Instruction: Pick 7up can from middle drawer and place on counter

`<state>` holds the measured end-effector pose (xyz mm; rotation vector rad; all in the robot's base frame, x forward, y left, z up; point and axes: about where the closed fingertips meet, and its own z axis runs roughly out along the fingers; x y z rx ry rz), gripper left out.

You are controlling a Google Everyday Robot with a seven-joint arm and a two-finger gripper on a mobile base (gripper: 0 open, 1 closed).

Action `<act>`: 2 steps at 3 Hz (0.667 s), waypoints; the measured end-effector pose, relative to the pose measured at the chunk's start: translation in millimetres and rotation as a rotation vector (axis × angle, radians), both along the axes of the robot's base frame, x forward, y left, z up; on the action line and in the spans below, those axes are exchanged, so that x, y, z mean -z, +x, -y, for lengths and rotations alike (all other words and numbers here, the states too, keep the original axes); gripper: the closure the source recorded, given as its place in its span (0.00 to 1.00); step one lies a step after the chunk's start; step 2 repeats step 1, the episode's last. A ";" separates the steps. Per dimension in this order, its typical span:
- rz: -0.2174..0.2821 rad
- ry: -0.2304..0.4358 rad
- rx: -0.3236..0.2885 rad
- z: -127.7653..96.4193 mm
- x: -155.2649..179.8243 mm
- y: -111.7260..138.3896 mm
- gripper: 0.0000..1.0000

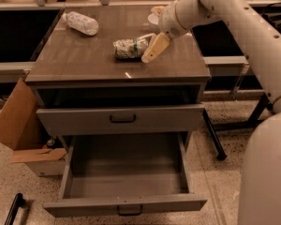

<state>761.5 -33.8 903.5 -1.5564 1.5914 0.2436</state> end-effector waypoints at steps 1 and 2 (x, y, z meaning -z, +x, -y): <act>0.075 0.010 0.017 25.0 -29.3 -28.7 0.00; 0.075 0.010 0.017 25.0 -29.3 -28.7 0.00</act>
Offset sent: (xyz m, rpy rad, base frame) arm 0.0000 0.0000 0.0000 0.0000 0.0000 0.0000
